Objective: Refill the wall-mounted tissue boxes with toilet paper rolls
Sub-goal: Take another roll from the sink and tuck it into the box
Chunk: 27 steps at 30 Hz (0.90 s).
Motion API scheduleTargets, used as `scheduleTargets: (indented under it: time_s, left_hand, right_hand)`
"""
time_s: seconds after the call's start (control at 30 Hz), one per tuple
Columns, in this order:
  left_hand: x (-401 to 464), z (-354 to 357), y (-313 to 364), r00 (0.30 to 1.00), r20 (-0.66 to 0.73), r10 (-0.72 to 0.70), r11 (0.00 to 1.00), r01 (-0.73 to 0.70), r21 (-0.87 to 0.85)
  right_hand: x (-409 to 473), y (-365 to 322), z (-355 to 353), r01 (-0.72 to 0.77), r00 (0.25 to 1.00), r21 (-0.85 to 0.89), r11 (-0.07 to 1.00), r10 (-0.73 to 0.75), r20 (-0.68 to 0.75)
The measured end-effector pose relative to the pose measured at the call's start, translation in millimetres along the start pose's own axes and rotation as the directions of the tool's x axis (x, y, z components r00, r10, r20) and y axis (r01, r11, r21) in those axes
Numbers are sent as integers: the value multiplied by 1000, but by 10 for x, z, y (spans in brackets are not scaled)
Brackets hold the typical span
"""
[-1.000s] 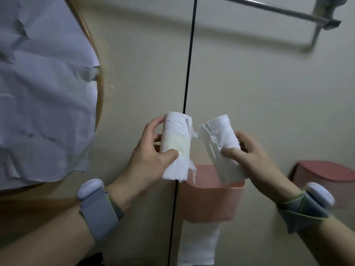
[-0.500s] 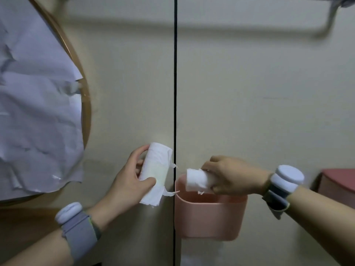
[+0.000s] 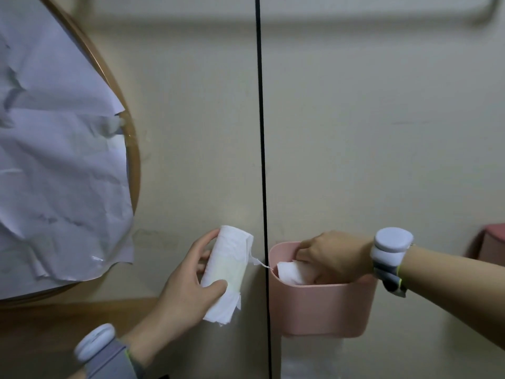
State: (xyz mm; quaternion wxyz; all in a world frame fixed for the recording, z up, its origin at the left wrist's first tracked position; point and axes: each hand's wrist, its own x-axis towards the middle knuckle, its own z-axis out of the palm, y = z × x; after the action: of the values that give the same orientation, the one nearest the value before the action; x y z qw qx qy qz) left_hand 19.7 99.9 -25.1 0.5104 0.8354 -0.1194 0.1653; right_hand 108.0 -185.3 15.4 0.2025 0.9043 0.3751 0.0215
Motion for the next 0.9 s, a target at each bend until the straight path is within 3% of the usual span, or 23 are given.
scheduleTargets:
  time_s: [0.27, 0.5, 0.63, 0.77, 0.9]
  left_hand:
    - [43, -7, -46, 1000, -3, 18, 1000, -18, -14]
    - [101, -14, 81, 997, 29, 73, 997, -73, -19]
    - [190, -115, 362, 981, 26, 191, 982, -191, -12]
    - [404, -138, 780, 955, 83, 285, 958, -287, 13]
    - [693, 104, 1168, 908, 351, 229, 952, -285, 115]
  right_hand:
    - [60, 13, 186, 86, 996, -95, 992, -87, -9]
    - [-24, 118, 206, 114, 993, 54, 992, -111, -46]
    - [-178, 183, 143, 90, 995, 280, 956, -74, -65]
    - [-463, 371, -130, 19, 958, 607, 794, 160, -240]
    - [-812, 519, -400, 164, 859, 872, 461, 369, -356]
